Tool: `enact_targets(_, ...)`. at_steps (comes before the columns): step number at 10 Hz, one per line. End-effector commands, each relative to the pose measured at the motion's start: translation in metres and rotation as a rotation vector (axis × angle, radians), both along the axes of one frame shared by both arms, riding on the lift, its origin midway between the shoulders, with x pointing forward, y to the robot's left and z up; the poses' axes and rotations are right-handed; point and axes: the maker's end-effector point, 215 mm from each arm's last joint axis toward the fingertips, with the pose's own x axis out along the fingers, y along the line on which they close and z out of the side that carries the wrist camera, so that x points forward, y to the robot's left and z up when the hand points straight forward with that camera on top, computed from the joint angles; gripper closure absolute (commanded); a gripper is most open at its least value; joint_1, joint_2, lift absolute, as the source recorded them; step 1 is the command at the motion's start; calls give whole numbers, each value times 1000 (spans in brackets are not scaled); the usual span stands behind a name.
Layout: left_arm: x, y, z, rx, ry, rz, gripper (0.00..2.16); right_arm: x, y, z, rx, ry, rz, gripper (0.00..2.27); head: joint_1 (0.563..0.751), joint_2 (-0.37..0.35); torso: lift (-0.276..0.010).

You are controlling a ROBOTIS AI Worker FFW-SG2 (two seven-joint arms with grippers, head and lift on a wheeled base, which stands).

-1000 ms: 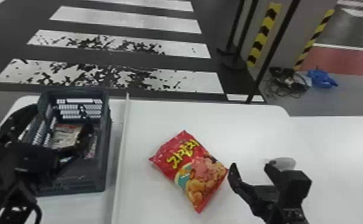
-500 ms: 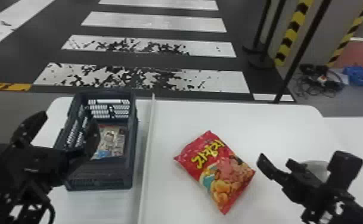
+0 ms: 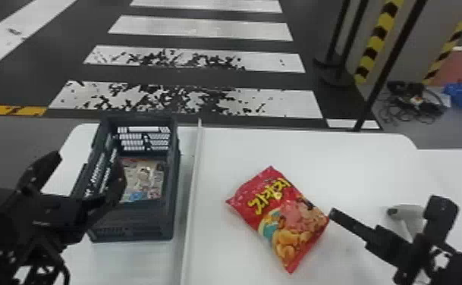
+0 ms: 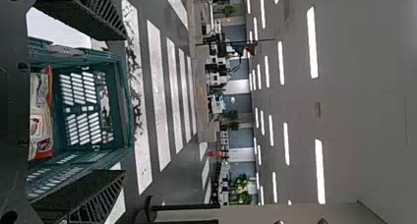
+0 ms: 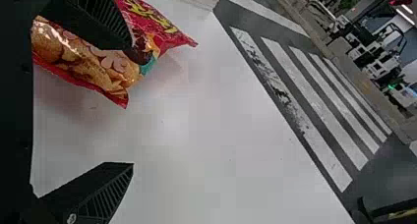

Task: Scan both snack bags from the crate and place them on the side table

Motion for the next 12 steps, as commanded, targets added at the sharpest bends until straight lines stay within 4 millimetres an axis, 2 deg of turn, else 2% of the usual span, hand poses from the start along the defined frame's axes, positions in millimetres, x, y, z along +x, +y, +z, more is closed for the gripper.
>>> enact_targets(1, -3, 0, -5, 1, 11, -1, 16, 1, 7, -5, 56, 32, 12, 76, 695, -38, -98)
enact_targets(5, -9, 1, -21, -1, 43, 2, 16, 5, 31, -7, 215, 110, 54, 76, 695, -8, -98)
enact_targets(6, -10, 2, -23, 0, 48, 4, 16, 3, 43, -9, 261, 136, 81, 76, 695, -1, -98)
enact_targets(9, -11, 3, -28, -2, 59, 1, 19, 11, 62, -21, 313, 172, 99, 76, 695, 29, -98)
enact_targets(10, -11, 4, -28, -2, 56, 0, 19, 12, 69, -23, 326, 180, 111, 221, 695, 39, -98)
enact_targets(11, -11, 5, -28, -3, 55, 0, 19, 15, 72, -22, 341, 174, 118, 1048, 695, 50, -98)
enact_targets(12, -11, 8, -29, -6, 53, 6, 19, 16, 77, -22, 331, 177, 133, 2179, 695, 55, -98)
